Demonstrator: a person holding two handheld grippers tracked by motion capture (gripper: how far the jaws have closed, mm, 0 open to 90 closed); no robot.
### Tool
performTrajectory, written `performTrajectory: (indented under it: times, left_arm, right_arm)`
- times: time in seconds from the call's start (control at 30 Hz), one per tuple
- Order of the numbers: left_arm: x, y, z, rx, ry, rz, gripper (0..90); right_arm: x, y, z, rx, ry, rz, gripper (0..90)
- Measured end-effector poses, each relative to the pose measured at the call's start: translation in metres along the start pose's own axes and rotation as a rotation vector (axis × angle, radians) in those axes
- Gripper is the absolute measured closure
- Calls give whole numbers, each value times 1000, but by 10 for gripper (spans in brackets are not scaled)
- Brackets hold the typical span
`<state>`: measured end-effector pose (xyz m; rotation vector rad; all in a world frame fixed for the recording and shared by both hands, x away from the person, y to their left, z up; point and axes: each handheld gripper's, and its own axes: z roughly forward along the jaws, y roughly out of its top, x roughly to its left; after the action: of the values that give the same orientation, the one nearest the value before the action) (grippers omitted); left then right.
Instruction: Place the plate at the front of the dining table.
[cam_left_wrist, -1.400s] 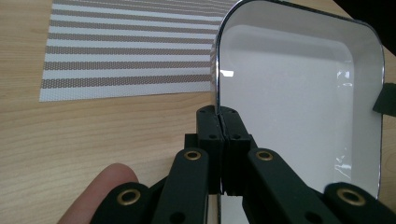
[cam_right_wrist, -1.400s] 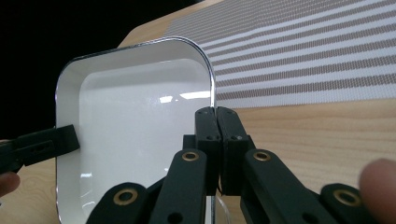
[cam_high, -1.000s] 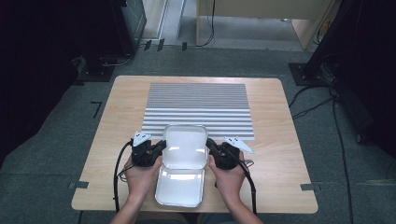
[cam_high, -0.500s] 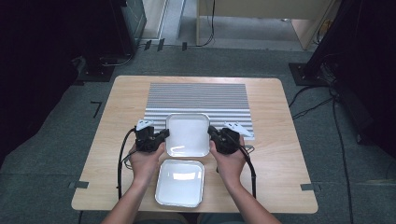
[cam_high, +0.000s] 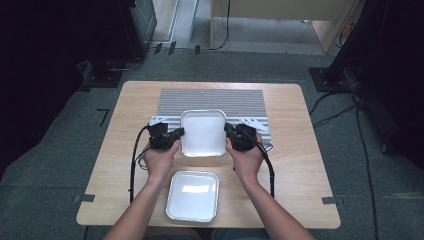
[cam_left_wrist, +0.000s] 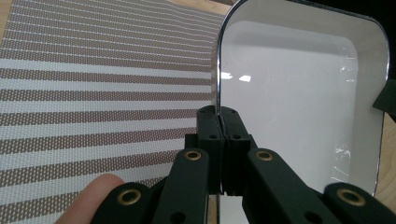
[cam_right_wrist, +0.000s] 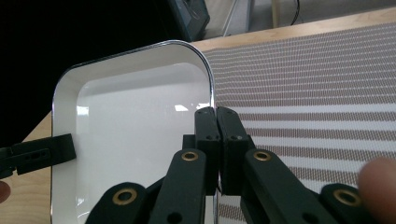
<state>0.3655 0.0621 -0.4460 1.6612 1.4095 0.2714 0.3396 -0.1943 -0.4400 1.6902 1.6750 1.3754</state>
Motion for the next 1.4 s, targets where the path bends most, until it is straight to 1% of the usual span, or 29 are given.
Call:
performTrajectory:
  times: [0.17,0.23,0.4,0.5,0.57,0.67,0.83,0.93,1.03,1.1,1.13,1.2,1.27,1.33,1.4]
  left_arm:
    - [0,10,10,9,9,2,899]
    - [0,14,14,13,16,17,899]
    - [-1,24,24,18,28,32,899]
    - [1,29,31,27,30,29,899]
    - [2,32,34,29,29,19,899]
    - [3,35,41,38,36,18,899]
    - [7,40,56,67,43,7,900]
    - [9,44,64,76,42,-2,900]
    - [10,48,72,84,51,-4,900]
    - [11,50,76,82,53,-12,900]
    - [12,50,78,80,53,-17,900]
    - [15,51,84,94,56,-16,900]
    - [18,53,90,97,56,-27,900]
    - [20,55,94,103,60,-22,900]
    - [21,56,100,108,64,-27,900]
  right_arm:
    - [-4,8,11,11,-17,-2,898]
    - [-6,11,16,13,-27,-5,898]
    - [-10,18,26,23,-42,-23,898]
    - [-11,23,33,28,-57,-30,898]
    - [-12,26,37,34,-63,-32,898]
    - [-13,29,44,40,-75,-41,898]
    - [-17,33,57,54,-102,-45,898]
    - [-20,36,63,59,-110,-42,898]
    - [-23,38,71,65,-120,-40,898]
    - [-25,39,76,67,-125,-41,898]
    - [-26,40,79,70,-126,-36,898]
    - [-28,41,84,75,-126,-37,898]
    - [-29,42,89,80,-131,-45,898]
    - [-30,42,95,83,-139,-44,898]
    - [-32,42,100,89,-146,-41,897]
